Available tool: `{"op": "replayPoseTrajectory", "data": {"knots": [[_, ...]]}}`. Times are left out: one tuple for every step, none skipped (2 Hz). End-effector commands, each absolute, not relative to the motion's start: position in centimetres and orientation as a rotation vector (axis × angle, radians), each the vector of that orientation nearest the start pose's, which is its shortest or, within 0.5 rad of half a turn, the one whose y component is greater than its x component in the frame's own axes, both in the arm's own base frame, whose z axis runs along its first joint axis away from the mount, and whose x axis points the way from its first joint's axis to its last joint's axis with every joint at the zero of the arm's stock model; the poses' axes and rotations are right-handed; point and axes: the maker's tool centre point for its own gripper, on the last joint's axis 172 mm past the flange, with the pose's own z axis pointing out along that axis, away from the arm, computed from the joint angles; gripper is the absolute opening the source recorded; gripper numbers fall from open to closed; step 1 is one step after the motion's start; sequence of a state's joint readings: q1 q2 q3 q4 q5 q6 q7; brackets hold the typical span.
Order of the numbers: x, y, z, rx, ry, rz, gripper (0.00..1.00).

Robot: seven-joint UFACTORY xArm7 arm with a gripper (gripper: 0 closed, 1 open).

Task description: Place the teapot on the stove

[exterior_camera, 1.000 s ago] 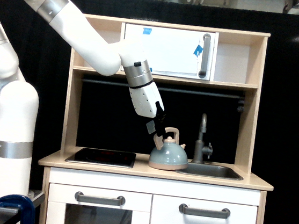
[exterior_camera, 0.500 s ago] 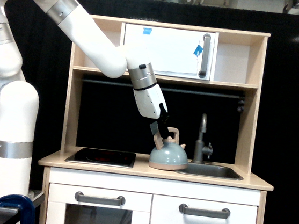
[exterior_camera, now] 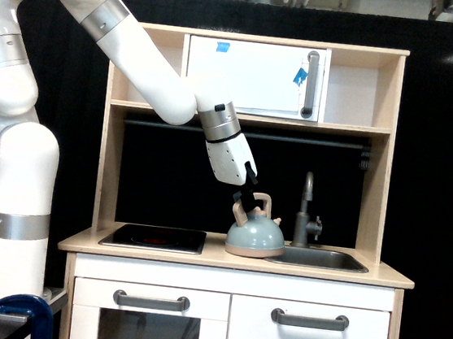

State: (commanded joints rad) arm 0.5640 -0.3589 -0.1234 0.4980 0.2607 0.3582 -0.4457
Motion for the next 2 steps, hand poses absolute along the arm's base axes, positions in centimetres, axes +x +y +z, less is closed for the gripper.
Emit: {"op": "replayPoseTrajectory", "data": {"knots": [[39.5, 20.5, 20.7, -2.708, -0.93, -0.714, 0.0], [36.8, 19.9, 22.0, -2.708, -0.93, -0.714, 0.0]]}}
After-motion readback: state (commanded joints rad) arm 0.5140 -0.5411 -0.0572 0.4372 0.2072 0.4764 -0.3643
